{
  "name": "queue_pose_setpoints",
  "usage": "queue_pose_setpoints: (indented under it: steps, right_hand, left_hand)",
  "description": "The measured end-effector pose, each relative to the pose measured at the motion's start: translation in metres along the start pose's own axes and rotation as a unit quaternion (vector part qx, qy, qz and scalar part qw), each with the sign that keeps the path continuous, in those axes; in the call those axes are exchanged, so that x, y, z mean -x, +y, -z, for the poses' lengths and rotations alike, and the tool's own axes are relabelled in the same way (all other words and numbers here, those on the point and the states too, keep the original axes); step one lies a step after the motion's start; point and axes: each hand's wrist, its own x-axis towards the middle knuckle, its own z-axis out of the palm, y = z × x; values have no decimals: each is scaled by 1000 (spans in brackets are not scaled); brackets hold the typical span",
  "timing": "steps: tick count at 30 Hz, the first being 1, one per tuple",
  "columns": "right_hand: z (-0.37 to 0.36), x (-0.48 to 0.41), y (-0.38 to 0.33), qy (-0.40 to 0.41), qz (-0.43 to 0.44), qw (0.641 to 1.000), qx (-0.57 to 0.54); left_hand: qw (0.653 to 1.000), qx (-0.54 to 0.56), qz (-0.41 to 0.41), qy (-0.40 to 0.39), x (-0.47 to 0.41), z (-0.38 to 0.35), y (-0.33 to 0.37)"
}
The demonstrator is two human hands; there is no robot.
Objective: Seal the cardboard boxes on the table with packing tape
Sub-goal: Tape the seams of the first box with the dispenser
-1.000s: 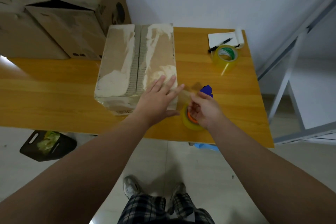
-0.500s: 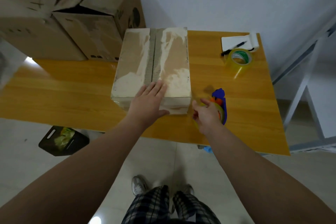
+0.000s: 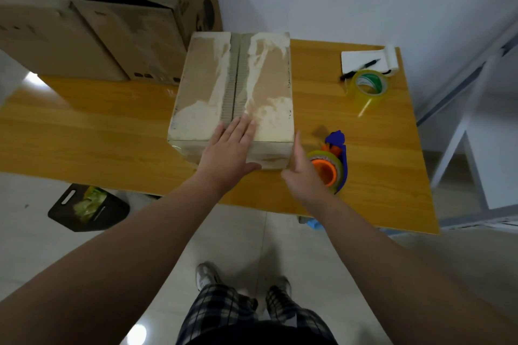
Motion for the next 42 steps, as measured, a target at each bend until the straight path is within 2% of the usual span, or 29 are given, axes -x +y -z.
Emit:
queue_pose_setpoints:
  steps: [2,5,7,9,11,14,16,18,22,27,29,33,36,38,40,42]
  right_hand:
    - [-6,6,11,-53,-58,997,20]
    - [2,6,19,-30,-56,997,50]
    - [19,0,13,-16,-38,986,161]
    - [36,-8,2,-5,1,955,295]
    - [46,-17,-9,-4,34,923,384]
    - [46,-31,-24,-8,60,883,465]
    - [43,-40,-30,-7,45,861,506]
    - [40,-46,-31,-5,22,855,518]
    - [39,-48,-31,-9,-5,870,493]
    - [51,-44,-39,11,23,912,410]
    - [50,-40,-39,28,38,917,395]
    - [36,-38,-38,19,19,886,462]
    - [37,-35,-42,39,25,903,427]
    - [38,-28,-45,63,51,902,425]
    - [31,-21,-49,81,64,878,468]
    - [18,-18,-52,111,92,827,544]
  left_hand:
    - [1000,-8,-2,-4,1,2,1]
    - [1000,-18,2,-10,0,4,0]
    - [1000,-22,-2,-19,-1,7,-1]
    - [1000,-18,-4,-23,-1,8,-2]
    - [1000,-11,-1,-23,-1,8,-2]
    - [1000,-17,-3,-17,0,5,-2]
    - [1000,-26,-10,-8,0,3,-3]
    - [999,-28,-19,-4,0,2,-4]
    - [1000,6,-22,-10,0,-1,-6]
    - [999,25,-30,-12,-2,-2,-9]
    - [999,27,-33,-11,-1,-2,-8]
    - [999,30,-34,-5,0,-6,-9]
    - [998,48,-35,-8,-4,-4,-11]
    - [997,64,-36,-8,-6,-3,-13]
    - [996,78,-45,-9,-6,-2,-16]
    - [994,83,-71,-4,-3,-4,-22]
